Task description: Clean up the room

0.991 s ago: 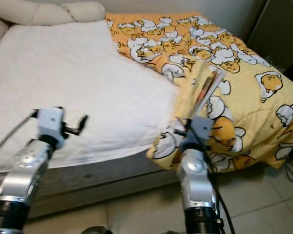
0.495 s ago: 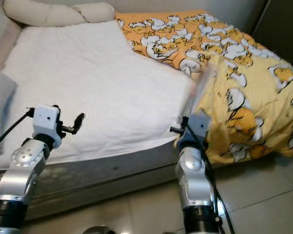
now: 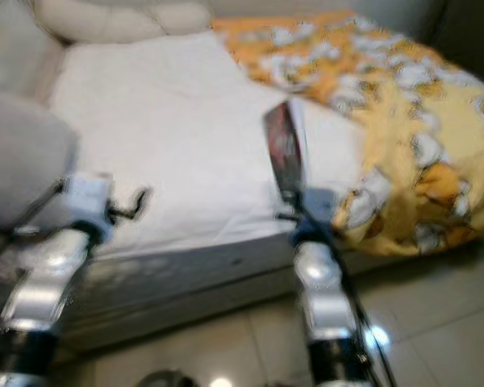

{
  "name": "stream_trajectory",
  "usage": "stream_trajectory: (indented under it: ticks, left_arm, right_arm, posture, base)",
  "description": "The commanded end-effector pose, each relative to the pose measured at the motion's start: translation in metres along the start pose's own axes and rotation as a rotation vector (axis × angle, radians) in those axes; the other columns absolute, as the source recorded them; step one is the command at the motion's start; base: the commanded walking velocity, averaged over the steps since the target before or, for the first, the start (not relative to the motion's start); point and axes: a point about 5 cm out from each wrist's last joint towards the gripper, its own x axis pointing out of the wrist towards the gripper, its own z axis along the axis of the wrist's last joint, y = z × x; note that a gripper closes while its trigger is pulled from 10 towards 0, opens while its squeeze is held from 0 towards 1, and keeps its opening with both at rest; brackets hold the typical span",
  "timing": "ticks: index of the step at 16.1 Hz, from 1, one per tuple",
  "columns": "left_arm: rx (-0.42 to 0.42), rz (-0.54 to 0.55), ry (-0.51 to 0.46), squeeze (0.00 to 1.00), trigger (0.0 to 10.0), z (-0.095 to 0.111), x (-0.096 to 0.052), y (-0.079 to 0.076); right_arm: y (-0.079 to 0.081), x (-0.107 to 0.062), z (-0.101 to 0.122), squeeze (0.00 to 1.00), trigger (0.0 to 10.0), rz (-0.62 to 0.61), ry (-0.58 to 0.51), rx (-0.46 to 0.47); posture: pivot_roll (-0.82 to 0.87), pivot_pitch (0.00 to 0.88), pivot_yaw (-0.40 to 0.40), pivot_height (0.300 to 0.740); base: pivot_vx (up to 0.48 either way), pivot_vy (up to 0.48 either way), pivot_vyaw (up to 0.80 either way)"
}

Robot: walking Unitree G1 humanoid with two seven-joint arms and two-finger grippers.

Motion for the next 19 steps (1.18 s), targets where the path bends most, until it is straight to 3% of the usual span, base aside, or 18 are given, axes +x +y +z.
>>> stream_trajectory:
  ticks: [1, 9, 19]
  left_arm:
    - [0.020, 0.025, 0.000, 0.00, 10.0, 0.0017, -0.0010, 0.0087]
    - [-0.026, 0.047, -0.045, 0.00, 10.0, 0.0080, -0.0001, 0.0097]
    - [-0.037, 0.034, -0.049, 0.00, 10.0, 0.0091, 0.0001, 0.0091]
  right_arm:
    - [0.0046, 0.0015, 0.0137, 0.00, 10.0, 0.013, -0.067, 0.022]
    - [0.0057, 0.0015, 0.0146, 0.00, 10.0, 0.024, -0.072, 0.026]
    - [0.0043, 0.0024, 0.0139, 0.00, 10.0, 0.018, -0.067, 0.025]
  posture:
    - [0.09, 0.000, -0.007, 0.740]
    - [0.09, 0.000, -0.008, 0.740]
    - [0.09, 0.000, -0.004, 0.740]
  base:
    - [0.000, 0.401, 0.00]
    - [0.000, 0.050, 0.00]
    - [0.249, 0.000, 0.00]
